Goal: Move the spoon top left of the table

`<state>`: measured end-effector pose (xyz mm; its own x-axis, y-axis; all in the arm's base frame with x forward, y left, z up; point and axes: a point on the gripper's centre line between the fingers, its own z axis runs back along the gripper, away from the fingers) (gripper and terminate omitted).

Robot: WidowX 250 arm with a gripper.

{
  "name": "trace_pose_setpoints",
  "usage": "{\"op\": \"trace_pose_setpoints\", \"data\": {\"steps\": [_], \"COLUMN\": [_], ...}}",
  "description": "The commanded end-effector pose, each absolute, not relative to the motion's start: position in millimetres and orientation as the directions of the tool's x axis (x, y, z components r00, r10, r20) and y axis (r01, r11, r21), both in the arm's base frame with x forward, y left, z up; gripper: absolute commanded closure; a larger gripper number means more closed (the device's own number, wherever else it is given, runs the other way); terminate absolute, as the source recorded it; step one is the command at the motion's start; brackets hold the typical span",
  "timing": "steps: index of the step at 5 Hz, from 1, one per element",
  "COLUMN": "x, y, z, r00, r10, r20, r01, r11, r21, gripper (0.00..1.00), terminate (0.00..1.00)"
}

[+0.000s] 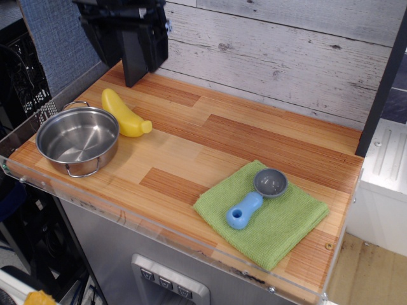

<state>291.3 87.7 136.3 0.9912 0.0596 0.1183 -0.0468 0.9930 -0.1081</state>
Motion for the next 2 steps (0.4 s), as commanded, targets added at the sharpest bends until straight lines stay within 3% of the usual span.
{"op": "trace_pose_setpoints", "data": {"steps": [1,2], "x": [292.7,287.0], "y": [71.8,36.4], "z": [145.3,141.4], "r00": [0.989,0.975], "r10": [-0.006,-0.153], "r20": [0.146,0.162], "r01": [0.017,0.161], "r11": [0.997,0.986], "r21": [-0.076,-0.035], "gripper": [0.00,0.00], "terminate": [0.00,0.00]}}
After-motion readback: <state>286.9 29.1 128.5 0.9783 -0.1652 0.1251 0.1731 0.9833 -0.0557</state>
